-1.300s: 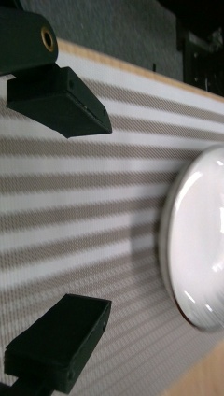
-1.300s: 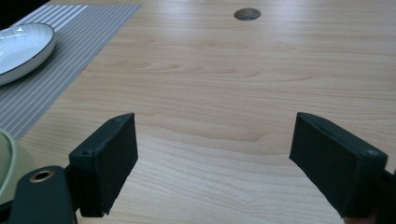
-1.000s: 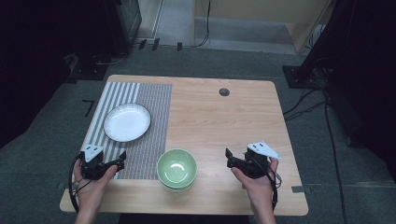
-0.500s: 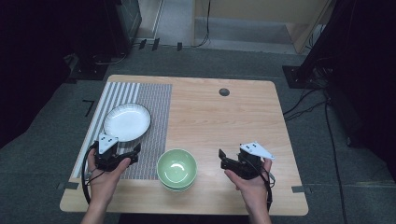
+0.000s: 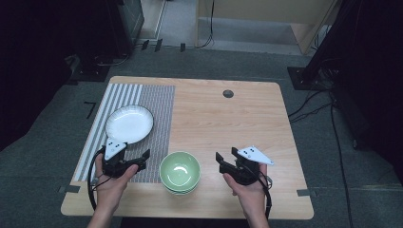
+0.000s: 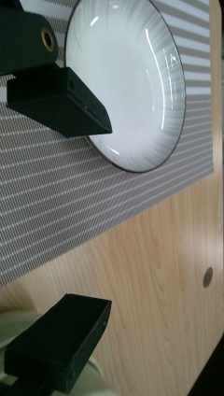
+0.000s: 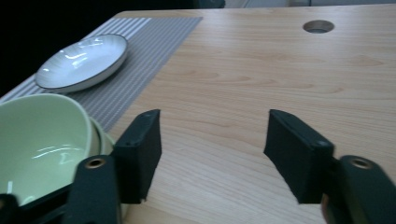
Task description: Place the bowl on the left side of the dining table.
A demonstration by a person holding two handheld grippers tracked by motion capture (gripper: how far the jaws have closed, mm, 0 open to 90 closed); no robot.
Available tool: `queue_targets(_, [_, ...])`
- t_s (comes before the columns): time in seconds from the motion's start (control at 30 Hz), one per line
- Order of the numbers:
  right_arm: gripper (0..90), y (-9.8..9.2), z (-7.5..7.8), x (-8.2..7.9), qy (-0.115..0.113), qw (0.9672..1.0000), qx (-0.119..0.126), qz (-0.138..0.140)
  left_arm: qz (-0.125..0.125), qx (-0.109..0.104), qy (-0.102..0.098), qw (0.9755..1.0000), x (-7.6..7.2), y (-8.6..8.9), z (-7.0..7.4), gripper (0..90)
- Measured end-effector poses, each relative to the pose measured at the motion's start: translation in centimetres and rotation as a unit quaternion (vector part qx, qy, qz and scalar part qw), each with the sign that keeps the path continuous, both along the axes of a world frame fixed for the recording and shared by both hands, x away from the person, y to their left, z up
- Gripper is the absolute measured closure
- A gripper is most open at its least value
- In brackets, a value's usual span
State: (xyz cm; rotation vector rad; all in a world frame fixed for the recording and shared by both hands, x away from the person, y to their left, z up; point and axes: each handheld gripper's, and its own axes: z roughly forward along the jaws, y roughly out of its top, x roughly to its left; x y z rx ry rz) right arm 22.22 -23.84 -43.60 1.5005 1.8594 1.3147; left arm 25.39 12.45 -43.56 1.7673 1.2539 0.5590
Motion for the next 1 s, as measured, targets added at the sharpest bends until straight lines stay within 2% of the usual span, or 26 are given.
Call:
queue_targets(0.17, [50.7, 0.6, 0.0, -0.1, 0.015, 0.9988, 0.035, 0.03, -0.024, 0.003, 0.001, 0.9997, -0.4, -1.4, 0.0, 12.7])
queue_targets(0.27, [54.3, 0.9, 0.1, -0.3, 0.011, 0.9988, 0.034, 0.033, -0.032, 0.004, 0.003, 0.9995, -0.5, -1.8, -0.1, 12.7])
queue_targets(0.47, [60.1, 2.3, 0.1, -0.8, 0.007, 0.997, 0.053, 0.056, -0.051, -0.001, 0.003, 0.9987, -0.9, -2.7, -0.1, 14.4])
queue_targets(0.57, [62.1, 3.1, 0.1, -1.0, 0.007, 0.9957, 0.056, 0.073, -0.05, -0.007, 0.004, 0.9987, -0.9, -2.7, 0.0, 15.8])
queue_targets(0.73, [61.6, 4.2, -0.2, -1.1, 0.016, 0.9941, 0.056, 0.091, -0.053, -0.03, 0.002, 0.9982, -1.1, -2.6, 0.3, 16.3])
queue_targets(1.0, [70.5, 5.5, -1.3, -1.0, 0.039, 0.9933, 0.044, 0.099, -0.078, -0.032, 0.005, 0.9964, -1.5, -3.7, 0.5, 16.4])
